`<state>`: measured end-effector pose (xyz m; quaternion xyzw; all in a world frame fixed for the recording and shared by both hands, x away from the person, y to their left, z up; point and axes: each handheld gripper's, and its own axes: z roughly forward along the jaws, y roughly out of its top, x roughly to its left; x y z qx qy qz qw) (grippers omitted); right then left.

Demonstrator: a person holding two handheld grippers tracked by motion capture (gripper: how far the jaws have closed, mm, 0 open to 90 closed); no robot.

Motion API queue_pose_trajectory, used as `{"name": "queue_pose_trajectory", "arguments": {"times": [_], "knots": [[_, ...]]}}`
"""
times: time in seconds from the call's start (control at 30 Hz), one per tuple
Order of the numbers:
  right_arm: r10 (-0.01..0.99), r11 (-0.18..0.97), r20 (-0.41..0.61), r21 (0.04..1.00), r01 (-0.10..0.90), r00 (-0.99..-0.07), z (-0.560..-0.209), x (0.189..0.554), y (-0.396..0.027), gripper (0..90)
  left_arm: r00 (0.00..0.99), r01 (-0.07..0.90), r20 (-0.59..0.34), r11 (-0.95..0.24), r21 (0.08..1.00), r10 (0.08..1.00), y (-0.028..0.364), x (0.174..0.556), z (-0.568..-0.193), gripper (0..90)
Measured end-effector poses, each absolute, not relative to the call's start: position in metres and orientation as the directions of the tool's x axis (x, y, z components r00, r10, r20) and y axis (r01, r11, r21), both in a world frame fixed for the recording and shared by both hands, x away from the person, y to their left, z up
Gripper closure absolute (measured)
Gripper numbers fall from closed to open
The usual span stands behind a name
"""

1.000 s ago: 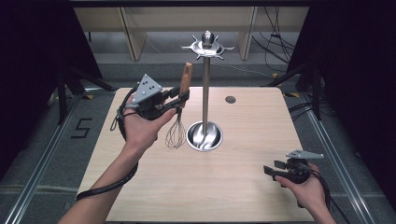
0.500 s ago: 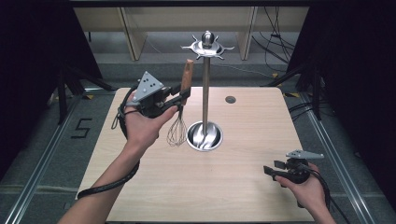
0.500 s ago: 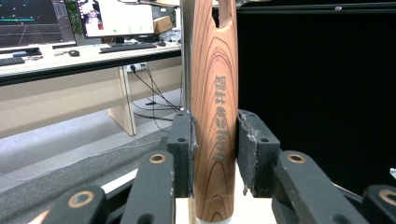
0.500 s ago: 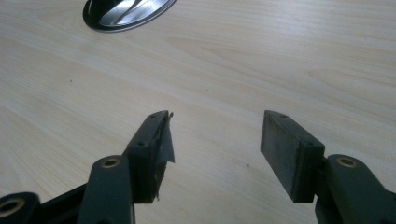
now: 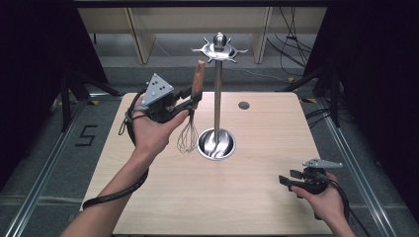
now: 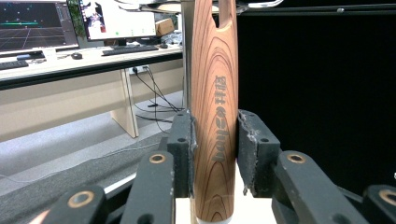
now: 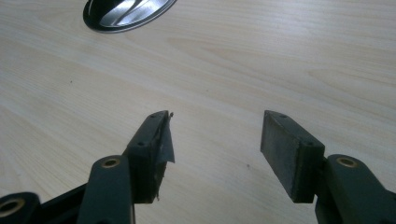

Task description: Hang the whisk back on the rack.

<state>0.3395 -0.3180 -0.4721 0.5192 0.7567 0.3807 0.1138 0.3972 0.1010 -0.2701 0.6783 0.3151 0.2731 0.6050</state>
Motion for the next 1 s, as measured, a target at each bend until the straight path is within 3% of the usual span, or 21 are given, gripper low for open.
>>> {"name": "queue_pose_trajectory", "arguments": {"times": [1.0], "knots": [[0.872,0.165,0.226,0.701,0.694,-0.435,-0.4719,0.3397,-0.3174,43.1,0.646,0.077,0.001,-0.066,0.995,0.763,0.0930,0.4002,-0.2616,68.2]]}}
